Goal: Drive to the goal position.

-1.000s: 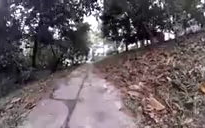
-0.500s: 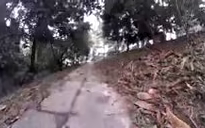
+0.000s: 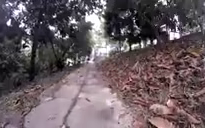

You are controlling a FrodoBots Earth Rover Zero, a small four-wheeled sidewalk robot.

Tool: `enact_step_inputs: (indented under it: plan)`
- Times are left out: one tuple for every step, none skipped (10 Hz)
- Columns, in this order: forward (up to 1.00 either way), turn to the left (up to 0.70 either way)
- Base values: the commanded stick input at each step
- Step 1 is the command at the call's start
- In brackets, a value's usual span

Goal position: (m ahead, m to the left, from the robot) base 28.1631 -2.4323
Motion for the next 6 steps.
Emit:
enact_step_inputs:
  plan:
    - [0.7, 0.0]
    - [0.7, 0.07]
    - [0.7, 0.19]
    - [0.7, 0.0]
    - [0.7, 0.35]
    - [0.7, 0.25]
